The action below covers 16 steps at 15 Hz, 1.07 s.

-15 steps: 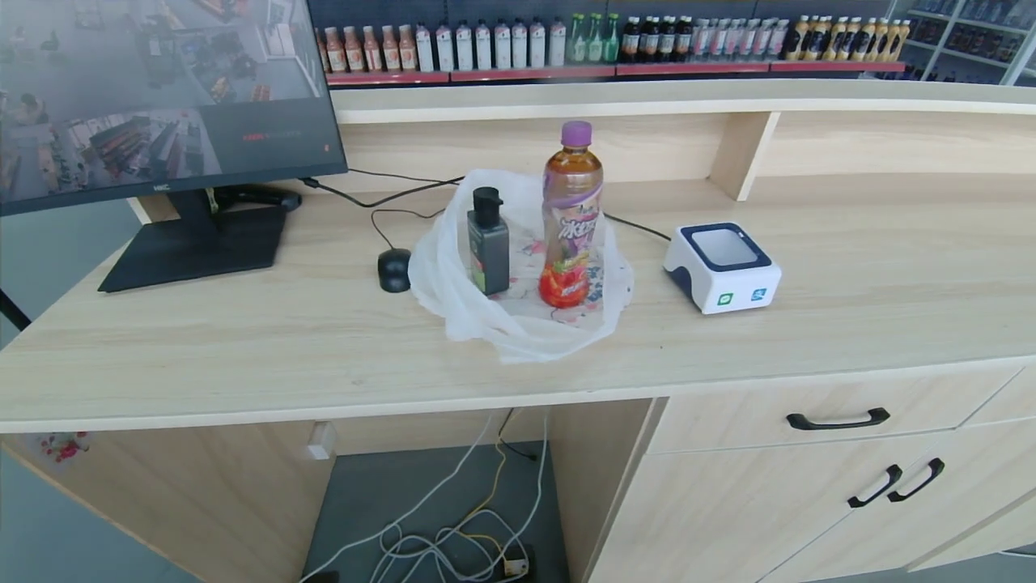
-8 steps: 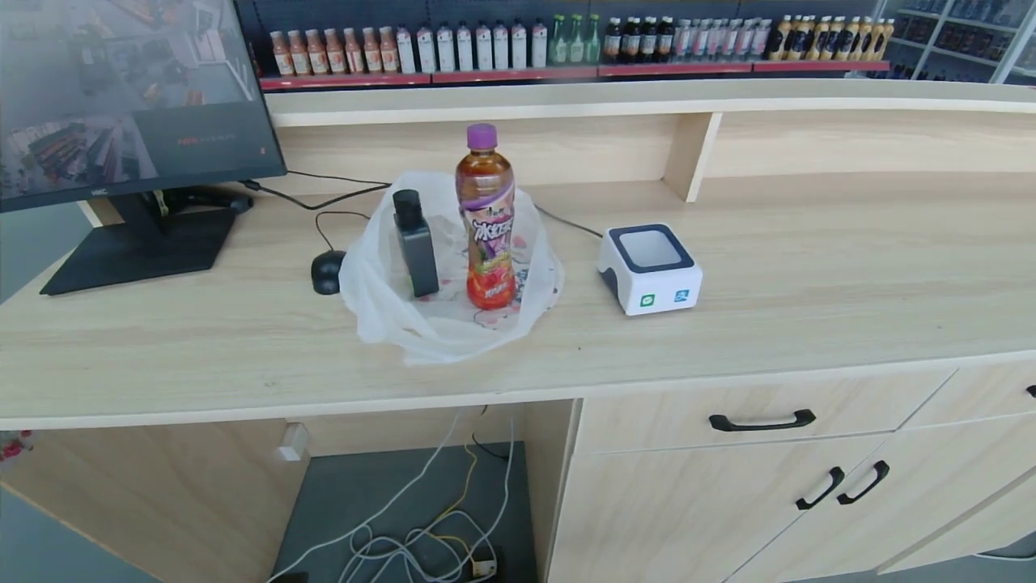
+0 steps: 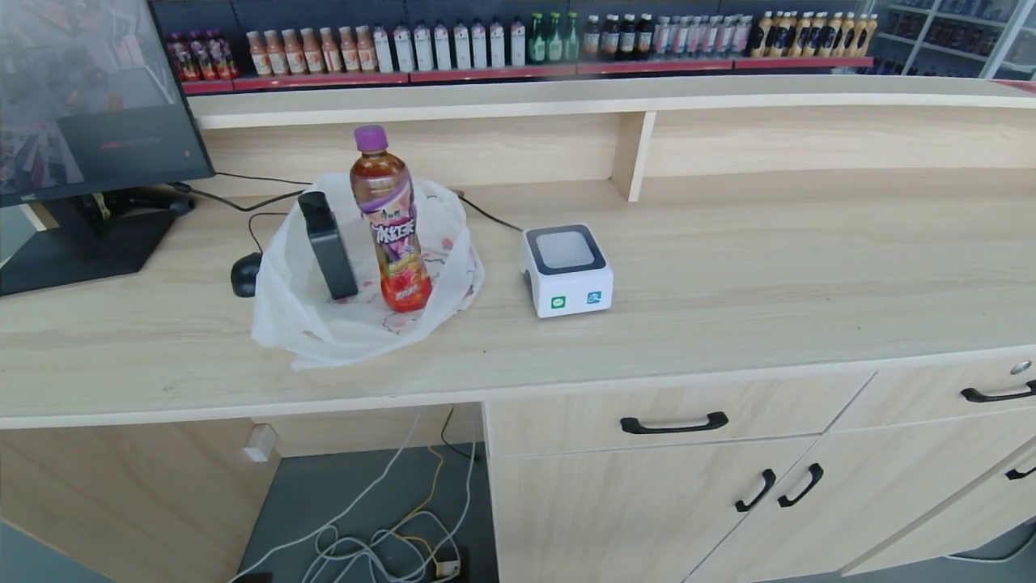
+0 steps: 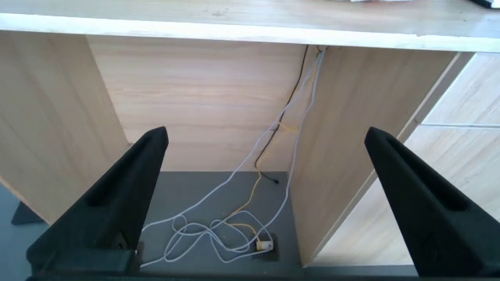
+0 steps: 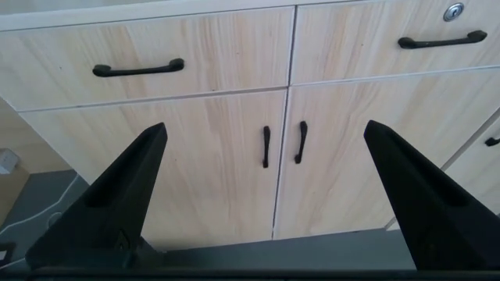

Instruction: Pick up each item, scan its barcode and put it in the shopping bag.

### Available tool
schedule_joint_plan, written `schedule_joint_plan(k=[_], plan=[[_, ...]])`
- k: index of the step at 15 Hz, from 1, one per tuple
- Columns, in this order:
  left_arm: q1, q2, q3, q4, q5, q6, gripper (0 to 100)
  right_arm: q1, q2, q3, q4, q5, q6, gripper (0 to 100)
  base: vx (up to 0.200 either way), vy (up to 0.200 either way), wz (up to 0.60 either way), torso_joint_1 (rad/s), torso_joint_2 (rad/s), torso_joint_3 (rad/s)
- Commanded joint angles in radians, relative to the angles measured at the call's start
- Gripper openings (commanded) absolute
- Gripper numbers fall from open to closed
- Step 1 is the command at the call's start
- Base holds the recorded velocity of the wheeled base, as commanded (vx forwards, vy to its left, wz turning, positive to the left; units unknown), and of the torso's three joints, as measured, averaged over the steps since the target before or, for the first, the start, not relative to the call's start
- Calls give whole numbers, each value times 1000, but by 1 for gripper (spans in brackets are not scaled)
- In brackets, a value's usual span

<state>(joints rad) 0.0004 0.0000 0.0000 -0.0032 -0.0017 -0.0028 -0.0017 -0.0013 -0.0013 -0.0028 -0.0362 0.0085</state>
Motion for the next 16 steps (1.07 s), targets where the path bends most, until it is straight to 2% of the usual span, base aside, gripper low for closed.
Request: schedule_joint_plan(k=[1,16], plan=[[0,0,0,0,0,1,100,0,1,1,0,1,1,100,0,-200,0,2,2,-2],[0,2,0,0,0,6,100,0,1,0,0,-1,1,100,0,0,0,0,0,0]])
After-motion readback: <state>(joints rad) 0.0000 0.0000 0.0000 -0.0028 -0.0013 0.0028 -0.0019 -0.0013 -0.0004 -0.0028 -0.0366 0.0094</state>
